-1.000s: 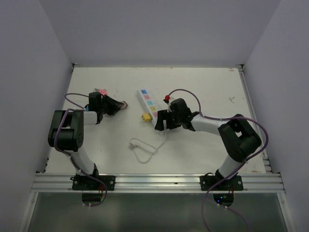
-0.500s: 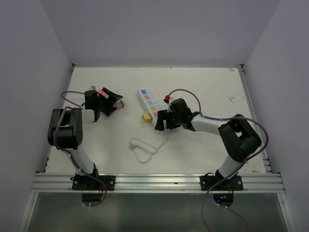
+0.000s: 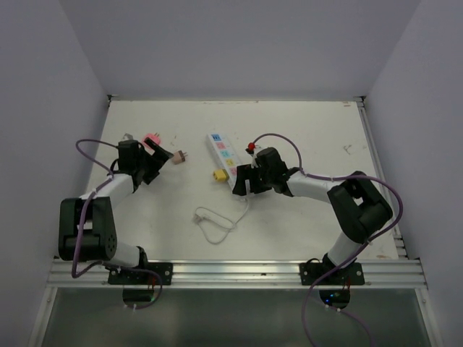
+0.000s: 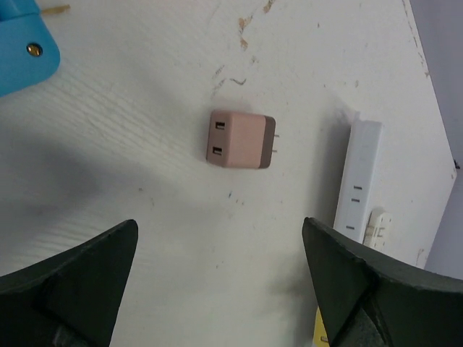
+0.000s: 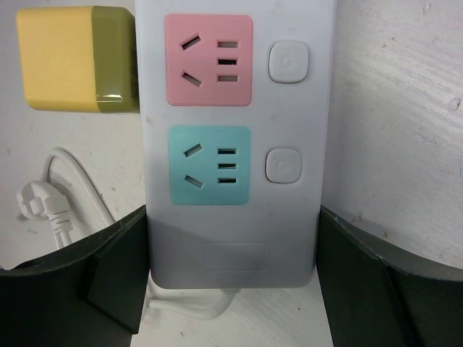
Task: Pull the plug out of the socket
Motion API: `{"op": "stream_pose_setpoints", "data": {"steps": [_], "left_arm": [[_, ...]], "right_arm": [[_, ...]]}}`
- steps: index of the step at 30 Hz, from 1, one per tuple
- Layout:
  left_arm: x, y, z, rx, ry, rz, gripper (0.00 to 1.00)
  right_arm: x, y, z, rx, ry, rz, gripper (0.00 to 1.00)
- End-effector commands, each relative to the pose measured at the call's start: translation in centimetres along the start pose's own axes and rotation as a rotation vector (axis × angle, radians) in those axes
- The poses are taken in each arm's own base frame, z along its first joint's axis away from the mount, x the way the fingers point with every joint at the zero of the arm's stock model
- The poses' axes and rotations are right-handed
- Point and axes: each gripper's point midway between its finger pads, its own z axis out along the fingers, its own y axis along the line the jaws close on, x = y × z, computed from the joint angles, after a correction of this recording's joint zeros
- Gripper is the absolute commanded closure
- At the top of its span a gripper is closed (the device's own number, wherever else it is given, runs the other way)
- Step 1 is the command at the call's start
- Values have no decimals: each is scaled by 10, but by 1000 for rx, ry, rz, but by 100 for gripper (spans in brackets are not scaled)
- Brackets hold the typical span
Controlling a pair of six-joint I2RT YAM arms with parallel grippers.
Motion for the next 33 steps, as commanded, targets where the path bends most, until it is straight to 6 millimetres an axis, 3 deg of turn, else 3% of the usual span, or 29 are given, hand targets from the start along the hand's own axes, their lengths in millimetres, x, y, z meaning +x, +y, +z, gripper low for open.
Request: {"op": "stream_pose_setpoints", "data": {"steps": [1,5,10,18,25,33], "left_arm": [[20,-10,-19,88,38,33,0],[64,-28,-37,173,140,18,0],[101,-65,-52,277,212,2,1],[131,-107,-50,345,245,33,5],[159,-114,-28,309,295,14,14],[163,-137,-20,339,296,19,27]], "right_arm": [[53,-36,-4,132,159,38,100],[53,-37,-4,134,160,38,100],[53,-37,-4,133,163,38,100],[54,-35,-3,118,163,43,100],[54,-33,-2,111,164,42,100],[56,-34,-1,109,169,46,100]]}}
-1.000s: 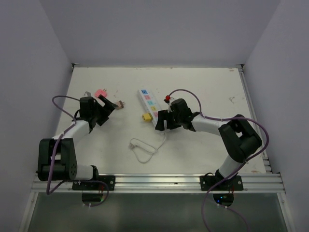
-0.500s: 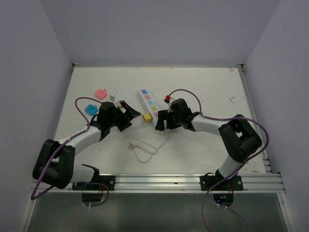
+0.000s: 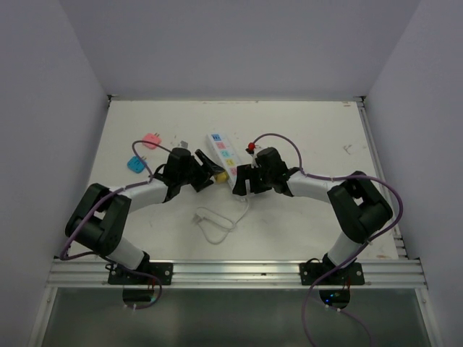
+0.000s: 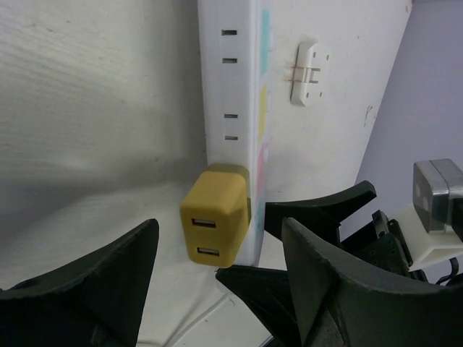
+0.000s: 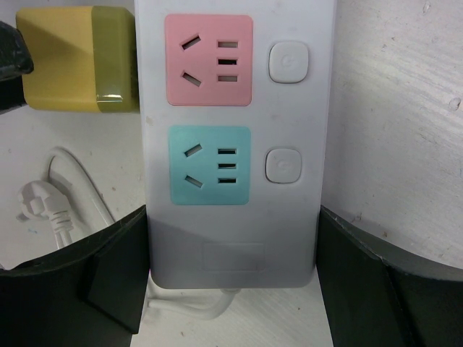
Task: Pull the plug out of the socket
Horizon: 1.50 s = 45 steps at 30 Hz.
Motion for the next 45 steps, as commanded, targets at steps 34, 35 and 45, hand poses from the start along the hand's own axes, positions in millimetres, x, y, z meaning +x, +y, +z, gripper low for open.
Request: {"op": "stream_pose_setpoints", "data": {"steps": [34,35,45], "left_arm": [[-4,-29,-13,97,-72,-3,100],[-5,-30,-15,105,-77,-8,100],[-24,-41,-46,194,-117,-60,100]], "right_arm": [[62,-52,1,140,186,129,100],[62,-53,1,143,186,132,100],[63,-59,0,160,184,156,100]]}}
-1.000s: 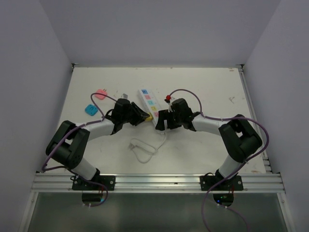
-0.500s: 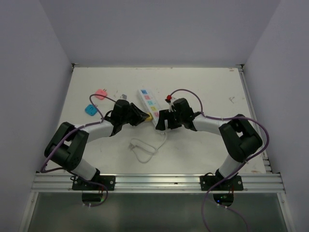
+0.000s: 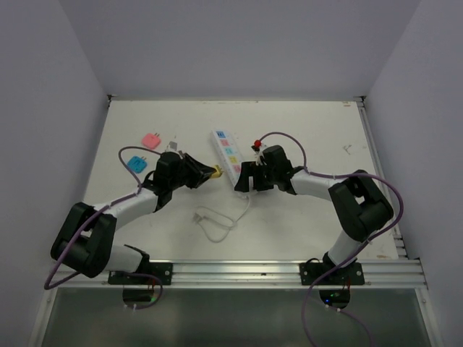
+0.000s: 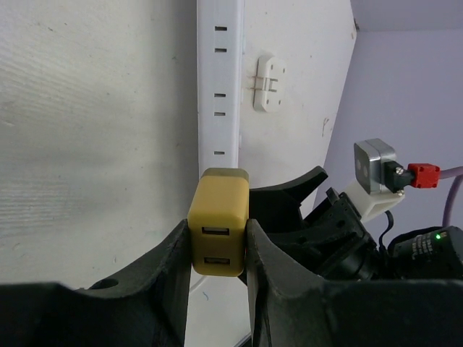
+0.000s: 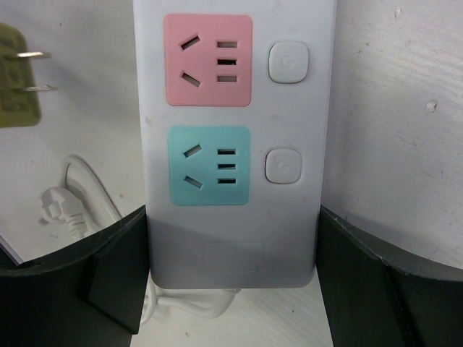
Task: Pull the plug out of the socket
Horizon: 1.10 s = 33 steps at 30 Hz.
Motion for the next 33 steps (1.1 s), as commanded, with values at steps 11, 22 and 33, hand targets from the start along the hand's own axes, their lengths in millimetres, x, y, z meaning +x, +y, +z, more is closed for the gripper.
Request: {"op": "stream_pose_setpoints", "data": {"steps": [11,22,33], "left_arm": [[-52,22,-25,-43,-105,75,100],[-67,47,20,-99,-63,84,99],[-77,71,42,-171,-46,66,69]], "right_arm": [[64,-54,-1,191,185,79,100],[64,-53,-3,185,184,78,100],[64,-52,-4,183,185,76,100]]}}
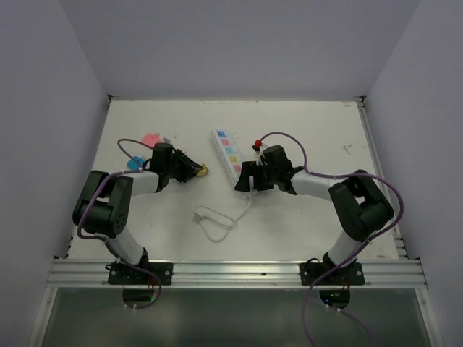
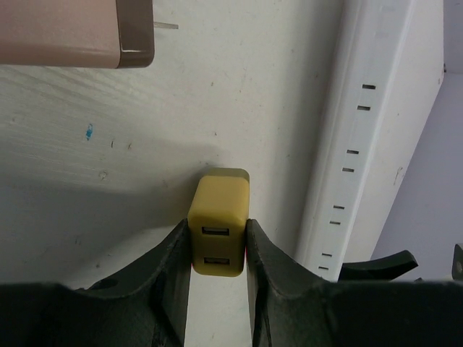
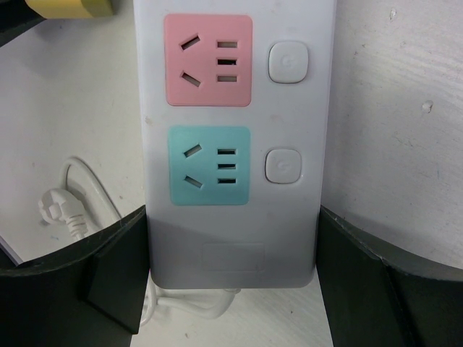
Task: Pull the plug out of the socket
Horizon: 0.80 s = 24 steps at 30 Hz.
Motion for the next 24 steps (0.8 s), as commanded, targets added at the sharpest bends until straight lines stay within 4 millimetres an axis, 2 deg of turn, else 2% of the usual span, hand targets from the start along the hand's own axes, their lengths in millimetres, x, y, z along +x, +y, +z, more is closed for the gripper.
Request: {"op": "stream_pose_setpoints", "data": {"steps": [1,3,6,7,10,11,13,15,16,17,19,20,22,23,24], "left_arm": [[-13,1,3,4,-29,27,61],[-14,4,1,-8,-34,25,52],[-17,6,-3,-25,-42,49,30],[-18,6,-7,-33,-46,60,20],[-20,11,-14,-75,-61,67,3],[-24,7,-19,-75,-76,81,0],[-27,8,-26,-107,-89,90,1],[-41,-4,-38,-106,-144,124,1],[-37,3,-45,-150,-130,127,1],[-46,-8,-58,-132,-169,161,0],[-56,-10,-75,-166,-228,195,0],[-66,-23,-93,-144,-284,240,0],[-77,-24,-114,-186,-343,301,0],[-85,-38,-134,-164,-398,330,0],[-92,-40,-145,-176,-438,349,0]], "right_arm": [[64,-51,-4,183,189,67,100],[63,-52,-4,184,188,67,100],[62,-51,-5,184,187,65,100],[61,-50,-6,184,184,64,100],[60,-50,-9,191,181,62,100],[60,-50,-10,192,179,58,100],[57,-50,-13,199,173,58,100],[57,-51,-16,215,176,54,100],[54,-51,-20,219,168,48,100],[51,-53,-22,239,159,35,100],[48,-55,-29,262,160,24,100],[47,-58,-31,287,160,10,100],[47,-63,-37,328,176,0,100],[46,-67,-40,357,173,-16,100],[48,-70,-44,382,189,-24,100]]}}
